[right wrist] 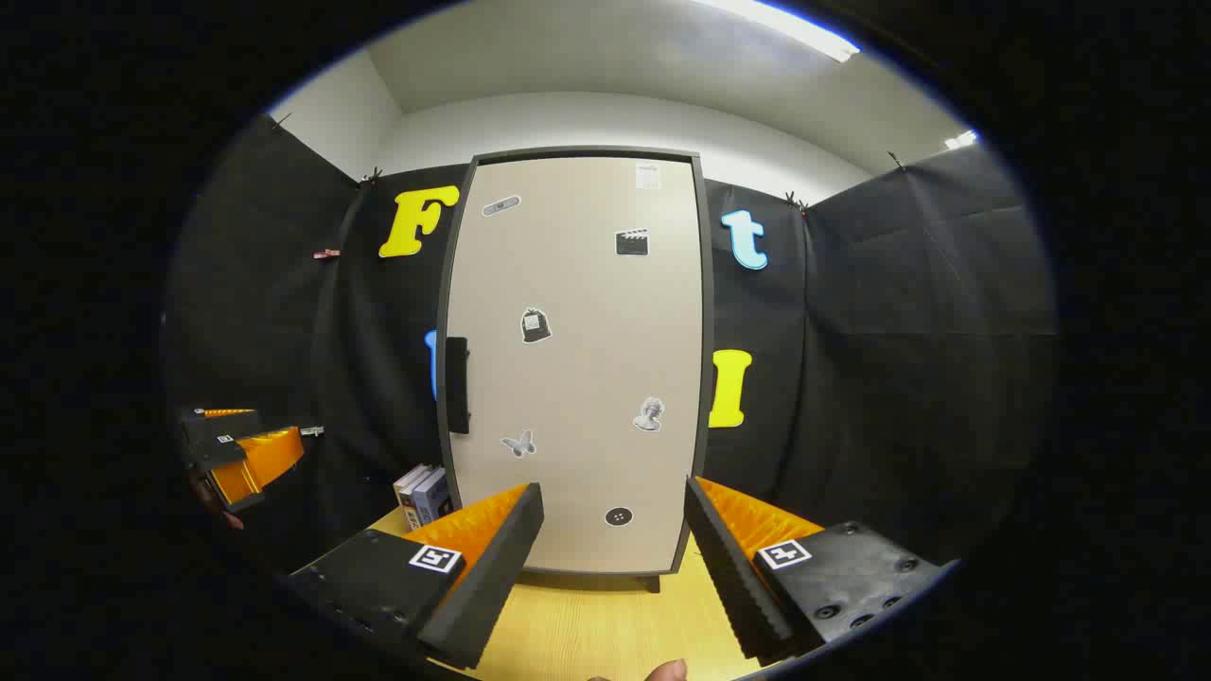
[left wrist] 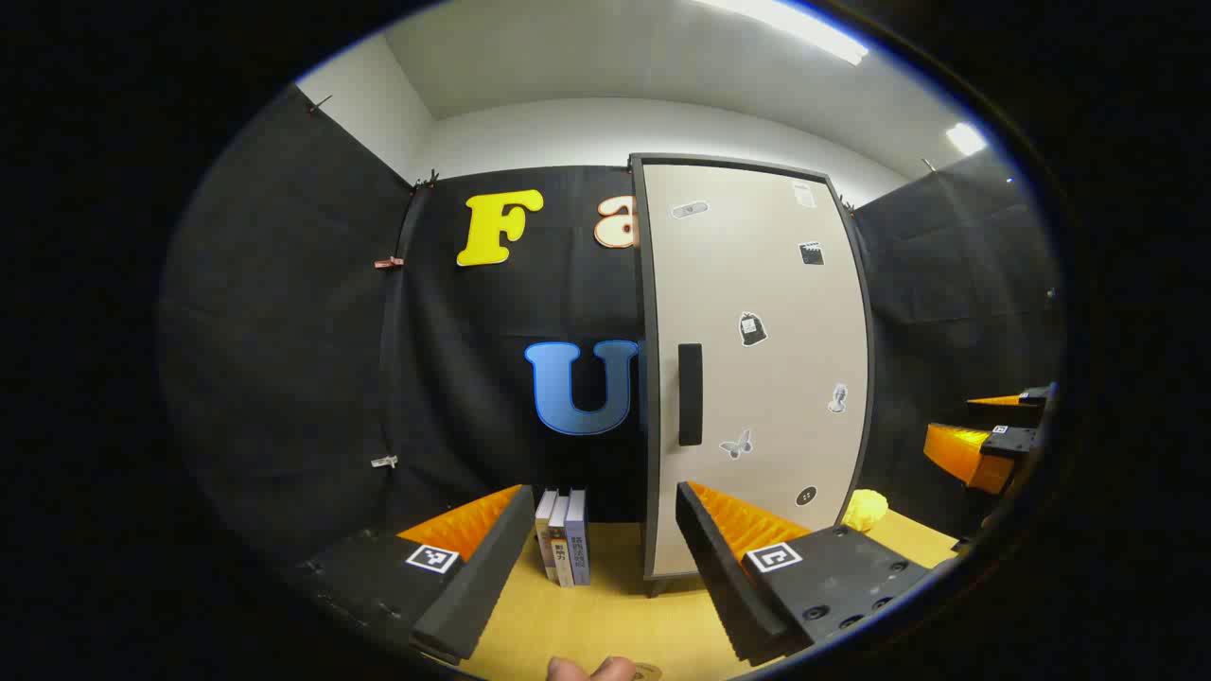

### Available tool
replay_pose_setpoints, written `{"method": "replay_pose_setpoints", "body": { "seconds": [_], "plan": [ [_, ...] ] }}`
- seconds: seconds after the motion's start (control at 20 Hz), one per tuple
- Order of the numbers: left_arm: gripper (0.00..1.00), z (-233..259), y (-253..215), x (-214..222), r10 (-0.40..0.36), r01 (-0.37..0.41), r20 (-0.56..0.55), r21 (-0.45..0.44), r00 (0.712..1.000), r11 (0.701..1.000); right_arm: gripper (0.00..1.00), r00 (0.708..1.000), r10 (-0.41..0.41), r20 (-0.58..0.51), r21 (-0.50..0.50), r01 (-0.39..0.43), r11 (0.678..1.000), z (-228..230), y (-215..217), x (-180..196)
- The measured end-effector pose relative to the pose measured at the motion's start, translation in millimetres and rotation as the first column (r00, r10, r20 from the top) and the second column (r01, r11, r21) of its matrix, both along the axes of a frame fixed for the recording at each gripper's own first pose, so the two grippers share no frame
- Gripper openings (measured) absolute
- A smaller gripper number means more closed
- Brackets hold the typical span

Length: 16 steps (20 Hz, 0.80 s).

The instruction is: Open the cabinet door with the right hand, grasp the bottle in the cabinet with the left hand and place it on the coaster, then close the cabinet door with the right hand.

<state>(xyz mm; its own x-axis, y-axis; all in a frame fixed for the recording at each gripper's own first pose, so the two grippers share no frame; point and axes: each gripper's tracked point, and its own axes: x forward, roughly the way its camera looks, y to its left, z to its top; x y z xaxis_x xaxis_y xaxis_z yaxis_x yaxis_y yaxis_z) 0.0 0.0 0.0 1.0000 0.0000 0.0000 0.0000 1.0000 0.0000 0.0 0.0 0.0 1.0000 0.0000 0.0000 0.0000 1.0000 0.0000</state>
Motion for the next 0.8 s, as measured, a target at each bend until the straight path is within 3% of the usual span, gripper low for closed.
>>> {"method": "replay_pose_setpoints", "body": {
  "seconds": [0.8],
  "plan": [
    [0.95, 2, 11, -1, -0.027, 0.026, 0.013, 0.017, 1.000, 1.000, 0.98, 1.000, 0.001, -0.008, 0.007, -0.001, 1.000, -5, 15, -4]
  ]
}}
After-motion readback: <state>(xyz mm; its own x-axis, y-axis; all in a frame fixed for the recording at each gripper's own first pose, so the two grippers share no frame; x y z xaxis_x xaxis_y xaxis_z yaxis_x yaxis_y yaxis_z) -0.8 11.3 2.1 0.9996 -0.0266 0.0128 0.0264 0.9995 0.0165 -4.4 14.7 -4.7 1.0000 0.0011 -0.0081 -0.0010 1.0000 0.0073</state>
